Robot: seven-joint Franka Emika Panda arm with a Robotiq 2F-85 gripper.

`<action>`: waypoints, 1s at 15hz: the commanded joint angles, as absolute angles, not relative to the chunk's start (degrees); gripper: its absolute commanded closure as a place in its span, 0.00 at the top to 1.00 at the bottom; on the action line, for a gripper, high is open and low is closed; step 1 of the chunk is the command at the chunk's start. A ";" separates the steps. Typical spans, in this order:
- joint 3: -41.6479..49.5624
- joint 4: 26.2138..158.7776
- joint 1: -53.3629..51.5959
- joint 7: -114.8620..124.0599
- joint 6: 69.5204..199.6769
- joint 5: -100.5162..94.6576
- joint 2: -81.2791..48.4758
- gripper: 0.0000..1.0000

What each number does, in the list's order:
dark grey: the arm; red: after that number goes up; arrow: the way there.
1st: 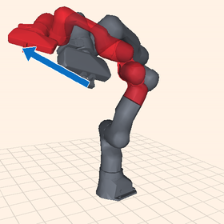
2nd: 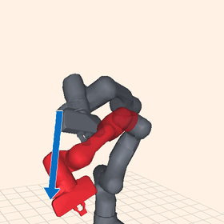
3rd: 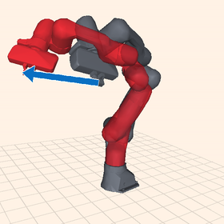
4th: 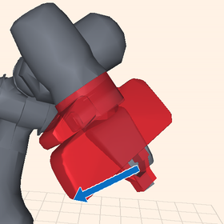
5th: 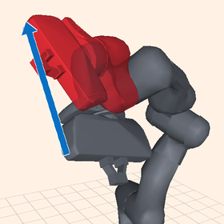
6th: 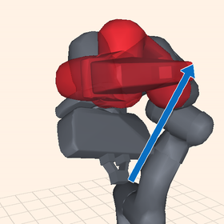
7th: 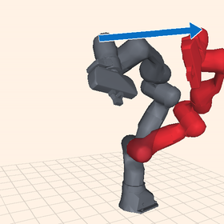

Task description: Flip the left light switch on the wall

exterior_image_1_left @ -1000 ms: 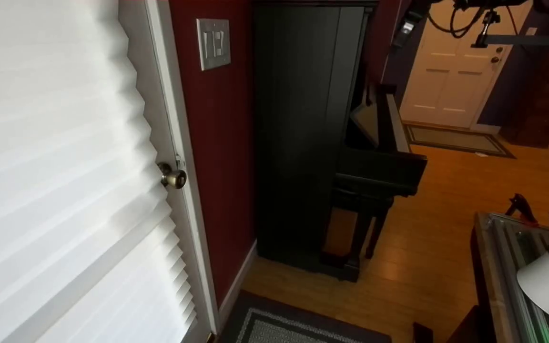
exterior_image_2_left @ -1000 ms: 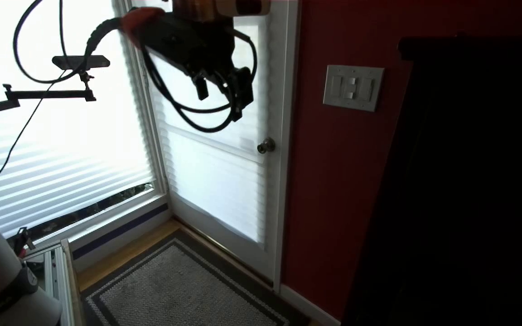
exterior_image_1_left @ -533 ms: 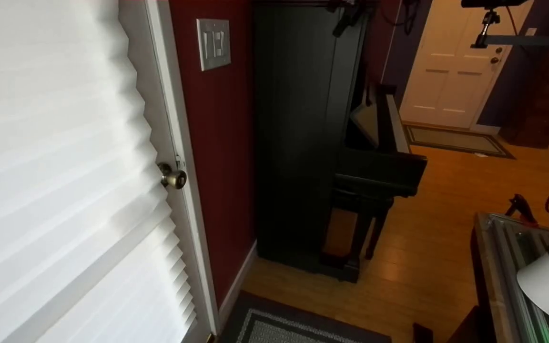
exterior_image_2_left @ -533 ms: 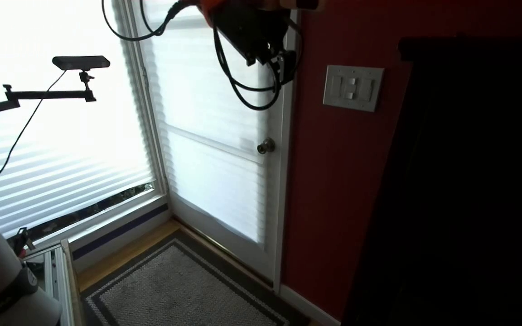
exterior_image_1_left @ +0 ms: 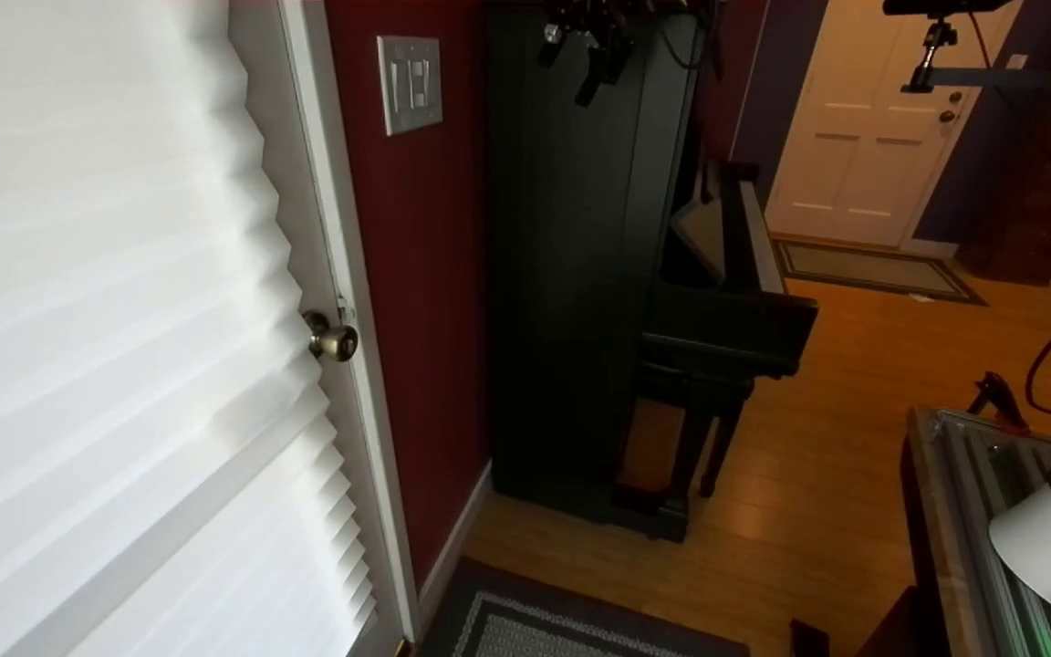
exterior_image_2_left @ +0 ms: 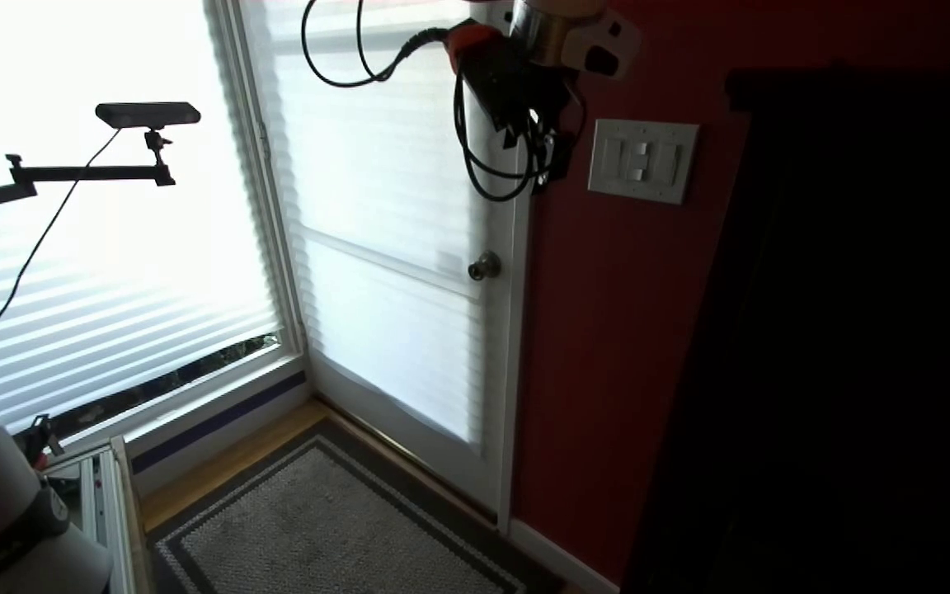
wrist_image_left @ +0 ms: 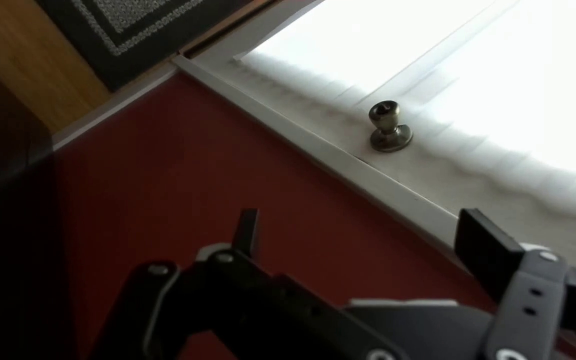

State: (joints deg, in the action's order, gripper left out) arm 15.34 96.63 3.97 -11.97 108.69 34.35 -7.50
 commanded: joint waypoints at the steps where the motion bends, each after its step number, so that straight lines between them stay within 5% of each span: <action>1: 11.98 96.47 7.02 -11.75 108.68 33.93 -7.79 1.00; 8: 11.82 95.95 7.61 -10.31 109.71 35.26 -7.76 1.00; 14: 9.72 82.00 9.02 -9.05 106.94 31.37 -17.13 1.00; 15: 9.60 79.37 9.35 -8.49 106.01 29.46 -18.90 0.75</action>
